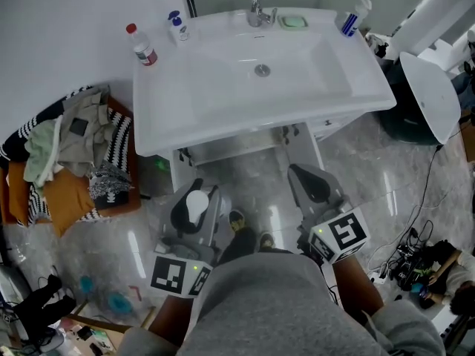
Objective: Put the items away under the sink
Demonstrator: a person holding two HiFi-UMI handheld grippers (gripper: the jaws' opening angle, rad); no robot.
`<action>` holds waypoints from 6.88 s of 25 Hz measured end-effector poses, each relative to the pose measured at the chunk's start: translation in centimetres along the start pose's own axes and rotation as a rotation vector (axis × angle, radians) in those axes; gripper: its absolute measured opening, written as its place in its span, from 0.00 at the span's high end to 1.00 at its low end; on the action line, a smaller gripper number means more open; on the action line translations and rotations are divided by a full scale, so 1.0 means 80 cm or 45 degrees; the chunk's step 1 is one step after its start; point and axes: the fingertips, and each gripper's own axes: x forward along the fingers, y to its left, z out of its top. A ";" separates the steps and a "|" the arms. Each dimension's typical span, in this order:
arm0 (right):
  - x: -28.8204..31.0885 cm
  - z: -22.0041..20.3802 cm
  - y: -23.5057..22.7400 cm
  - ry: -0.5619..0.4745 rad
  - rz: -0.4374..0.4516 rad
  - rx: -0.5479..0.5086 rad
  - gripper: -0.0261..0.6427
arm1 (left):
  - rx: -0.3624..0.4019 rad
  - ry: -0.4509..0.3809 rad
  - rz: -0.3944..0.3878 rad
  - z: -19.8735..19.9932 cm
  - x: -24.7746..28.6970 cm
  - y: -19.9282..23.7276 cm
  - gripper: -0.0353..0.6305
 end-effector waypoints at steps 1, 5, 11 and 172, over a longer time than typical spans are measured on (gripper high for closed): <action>0.003 0.002 0.000 -0.002 -0.002 -0.003 0.97 | 0.001 -0.003 -0.001 0.001 0.001 0.004 0.76; 0.016 0.008 -0.001 -0.004 -0.006 -0.020 0.97 | 0.006 -0.017 -0.006 0.004 0.006 0.017 0.76; 0.028 0.015 0.001 -0.019 -0.016 -0.025 0.97 | 0.010 -0.025 -0.022 0.012 0.009 0.028 0.76; 0.362 -0.621 -0.207 0.019 -0.107 0.085 0.97 | 0.158 0.161 0.050 -0.750 0.426 0.200 0.39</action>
